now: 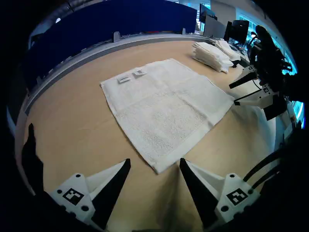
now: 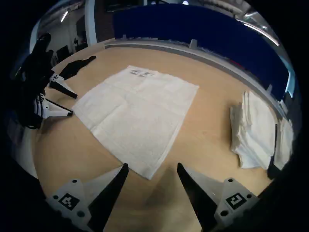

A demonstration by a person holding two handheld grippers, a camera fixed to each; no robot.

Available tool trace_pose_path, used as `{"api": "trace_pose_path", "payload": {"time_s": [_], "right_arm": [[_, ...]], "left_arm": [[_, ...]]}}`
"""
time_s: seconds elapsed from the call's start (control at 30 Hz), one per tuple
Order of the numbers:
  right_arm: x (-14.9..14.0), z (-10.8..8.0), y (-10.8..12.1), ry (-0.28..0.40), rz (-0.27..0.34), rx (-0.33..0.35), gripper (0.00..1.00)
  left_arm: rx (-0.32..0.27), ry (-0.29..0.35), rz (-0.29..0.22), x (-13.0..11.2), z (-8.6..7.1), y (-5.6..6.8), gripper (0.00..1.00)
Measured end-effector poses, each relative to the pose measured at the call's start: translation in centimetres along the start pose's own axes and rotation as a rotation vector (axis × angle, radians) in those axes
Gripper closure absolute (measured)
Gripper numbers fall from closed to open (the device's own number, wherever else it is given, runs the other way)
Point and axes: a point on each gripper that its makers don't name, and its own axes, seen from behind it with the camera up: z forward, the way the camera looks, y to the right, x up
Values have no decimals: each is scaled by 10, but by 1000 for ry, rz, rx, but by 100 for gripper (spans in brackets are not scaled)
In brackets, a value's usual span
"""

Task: Fold towel

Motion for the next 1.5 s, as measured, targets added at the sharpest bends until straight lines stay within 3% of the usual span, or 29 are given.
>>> {"api": "trace_pose_path", "payload": {"time_s": [0.23, 0.3, 0.43, 0.9, 1.03, 1.17, 1.5], "right_arm": [[-7, 3, -2, -8, -23, -10, 26], [-9, 4, -4, -10, -24, -6, 36], [-12, 6, -7, -14, -11, 7, 49], [-12, 5, -9, -17, 13, 2, 76], [-13, 4, -9, -15, 21, -2, 81], [-14, 3, -11, -20, 28, 5, 83], [-7, 0, -10, -15, 35, 14, 86]], "left_arm": [[19, -11, -3, -5, -1, 5, 22], [25, -13, -10, -5, -1, 5, 25], [35, -18, -20, -5, 0, 6, 29], [51, -25, -33, -7, -2, 13, 66], [64, -28, -45, -8, -2, 9, 80], [76, -28, -55, -8, -3, 6, 87], [52, -20, -59, -6, -7, 10, 90]]}}
